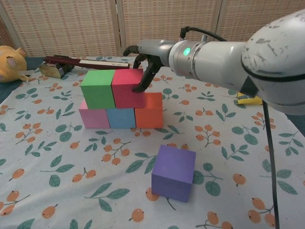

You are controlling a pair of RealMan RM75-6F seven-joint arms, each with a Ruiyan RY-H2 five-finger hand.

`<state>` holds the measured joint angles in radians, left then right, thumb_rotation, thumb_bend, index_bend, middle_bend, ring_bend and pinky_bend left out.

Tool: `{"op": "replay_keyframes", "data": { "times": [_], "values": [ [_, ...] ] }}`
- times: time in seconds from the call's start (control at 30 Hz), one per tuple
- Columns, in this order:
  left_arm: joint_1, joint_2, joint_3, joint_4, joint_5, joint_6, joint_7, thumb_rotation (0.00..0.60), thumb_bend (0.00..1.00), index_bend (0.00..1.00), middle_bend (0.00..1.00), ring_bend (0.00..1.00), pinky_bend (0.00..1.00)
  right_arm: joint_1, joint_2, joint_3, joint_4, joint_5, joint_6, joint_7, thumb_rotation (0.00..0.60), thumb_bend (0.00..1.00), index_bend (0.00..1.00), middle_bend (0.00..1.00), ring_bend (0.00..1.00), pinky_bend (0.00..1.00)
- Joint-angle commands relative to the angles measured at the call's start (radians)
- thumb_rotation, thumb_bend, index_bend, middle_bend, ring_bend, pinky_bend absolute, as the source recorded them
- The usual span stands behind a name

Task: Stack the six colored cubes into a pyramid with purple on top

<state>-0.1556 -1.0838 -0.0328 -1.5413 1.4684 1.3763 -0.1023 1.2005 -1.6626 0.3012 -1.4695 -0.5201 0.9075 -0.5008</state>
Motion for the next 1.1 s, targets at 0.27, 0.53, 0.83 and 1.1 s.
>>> {"op": "replay_keyframes", "data": {
  "times": [0.27,0.53,0.83,1.1],
  "values": [
    [0.001,0.000,0.003,0.002,0.001,-0.003,-0.004,0.600,0.33,0.25,0.01,0.00,0.10,0.001,-0.007,0.006,0.005,0.006,0.002,-0.004,0.600,0.21,0.00,0.32,0.06,0.05],
    [0.001,0.000,0.003,0.003,0.002,-0.003,-0.007,0.600,0.33,0.25,0.01,0.00,0.10,0.002,-0.007,0.004,0.002,0.019,0.003,-0.017,0.600,0.21,0.00,0.32,0.06,0.05],
    [0.002,-0.002,0.002,0.008,0.002,-0.002,-0.010,0.600,0.33,0.25,0.00,0.00,0.10,0.003,-0.004,0.002,-0.004,0.036,0.002,-0.031,0.600,0.21,0.00,0.26,0.02,0.05],
    [0.001,-0.004,0.002,0.009,0.003,-0.001,-0.010,0.600,0.33,0.25,0.00,0.00,0.10,0.000,0.002,0.005,-0.013,0.031,0.000,-0.024,0.600,0.21,0.00,0.14,0.00,0.02]
  ]
}}
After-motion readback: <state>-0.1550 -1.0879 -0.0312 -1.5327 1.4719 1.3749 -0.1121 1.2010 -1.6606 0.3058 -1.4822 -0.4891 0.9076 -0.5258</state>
